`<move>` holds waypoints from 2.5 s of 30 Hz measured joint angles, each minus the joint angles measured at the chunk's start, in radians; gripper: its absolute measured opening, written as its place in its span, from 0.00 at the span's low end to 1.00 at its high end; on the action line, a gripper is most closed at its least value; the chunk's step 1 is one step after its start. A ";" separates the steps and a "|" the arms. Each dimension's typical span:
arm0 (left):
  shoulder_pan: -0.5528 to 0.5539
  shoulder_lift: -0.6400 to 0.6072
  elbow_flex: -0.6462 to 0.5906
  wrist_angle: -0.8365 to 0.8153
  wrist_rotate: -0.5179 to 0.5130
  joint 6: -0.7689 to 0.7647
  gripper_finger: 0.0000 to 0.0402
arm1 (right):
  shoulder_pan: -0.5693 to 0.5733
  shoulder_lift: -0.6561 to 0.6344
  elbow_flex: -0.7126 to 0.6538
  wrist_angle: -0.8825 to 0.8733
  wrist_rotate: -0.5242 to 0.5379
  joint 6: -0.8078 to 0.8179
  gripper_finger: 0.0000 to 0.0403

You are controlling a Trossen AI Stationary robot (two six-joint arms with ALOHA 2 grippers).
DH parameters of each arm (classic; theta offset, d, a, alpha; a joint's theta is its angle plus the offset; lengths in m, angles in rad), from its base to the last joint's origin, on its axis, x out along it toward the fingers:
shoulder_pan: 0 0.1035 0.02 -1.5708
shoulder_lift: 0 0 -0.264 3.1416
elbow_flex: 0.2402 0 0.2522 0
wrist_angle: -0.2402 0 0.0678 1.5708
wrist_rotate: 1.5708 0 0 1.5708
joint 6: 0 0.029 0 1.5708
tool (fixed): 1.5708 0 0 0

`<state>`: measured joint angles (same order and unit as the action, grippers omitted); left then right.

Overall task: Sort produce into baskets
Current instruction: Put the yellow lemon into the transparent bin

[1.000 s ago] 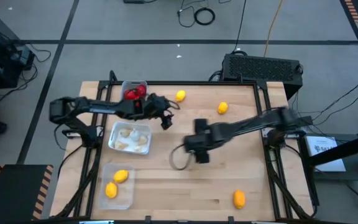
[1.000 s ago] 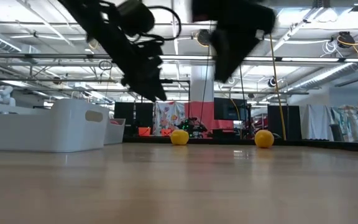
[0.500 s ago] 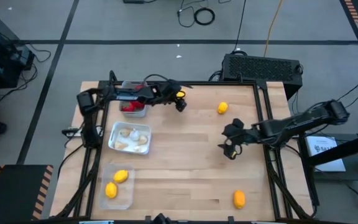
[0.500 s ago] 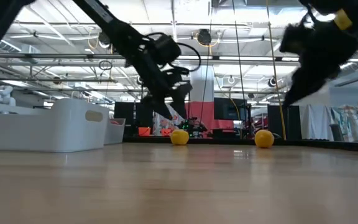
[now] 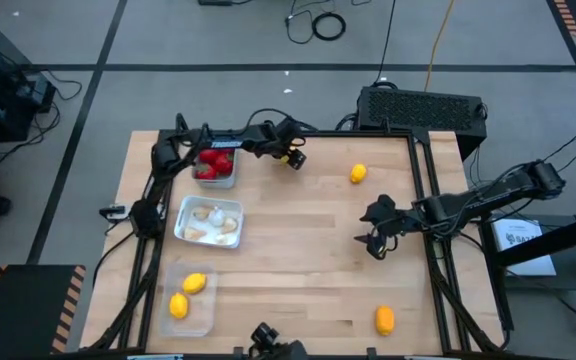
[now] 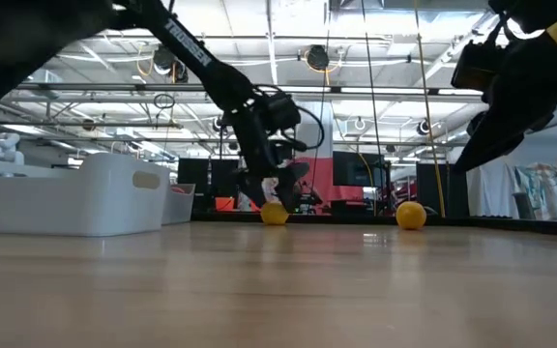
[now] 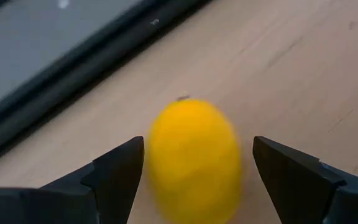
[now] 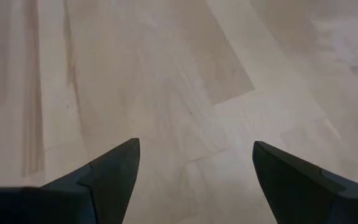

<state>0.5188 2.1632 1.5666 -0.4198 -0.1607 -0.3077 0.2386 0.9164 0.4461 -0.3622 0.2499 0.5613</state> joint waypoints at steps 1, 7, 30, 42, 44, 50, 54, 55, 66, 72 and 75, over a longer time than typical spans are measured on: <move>0.003 0.010 0.007 0.006 0.025 0.002 0.77 | 0.000 0.000 0.000 -0.001 -0.008 -0.002 0.75; 0.011 0.030 0.008 0.028 0.116 0.019 0.77 | 0.000 0.000 0.000 -0.009 -0.021 -0.004 0.75; -0.034 -0.049 0.007 -0.164 0.161 0.169 0.49 | 0.000 0.004 0.000 0.005 0.092 0.108 0.75; -0.171 -0.419 0.006 -0.328 0.152 0.211 0.48 | -0.001 0.044 0.001 0.090 0.124 0.081 0.75; -0.191 -0.487 0.007 -0.361 0.151 0.199 0.48 | -0.001 0.059 0.001 0.120 0.140 0.068 0.75; -0.261 -0.665 0.008 -0.508 0.149 0.132 0.48 | -0.001 0.124 0.001 0.245 0.144 0.029 0.75; -0.329 -0.741 0.006 -0.675 0.143 0.059 0.48 | -0.001 0.166 0.001 0.313 0.140 0.021 0.75; -0.350 -0.753 0.000 -0.715 0.137 0.031 0.48 | -0.001 0.175 0.001 0.323 0.139 0.021 0.75; -0.695 -0.823 -0.124 -0.969 0.170 -0.339 0.48 | -0.001 0.219 0.001 0.501 0.069 -0.035 0.75; -0.929 -0.823 -0.214 -0.950 0.240 -0.671 0.48 | -0.001 0.219 0.001 0.578 -0.051 -0.107 0.75; -1.043 -0.823 -0.263 -0.944 0.244 -0.859 0.48 | -0.001 0.219 0.001 0.576 -0.071 -0.110 0.75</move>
<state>-0.5239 1.3399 1.3031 -1.3639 0.0832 -1.1672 0.2379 1.1358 0.4470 0.2142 0.1784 0.4511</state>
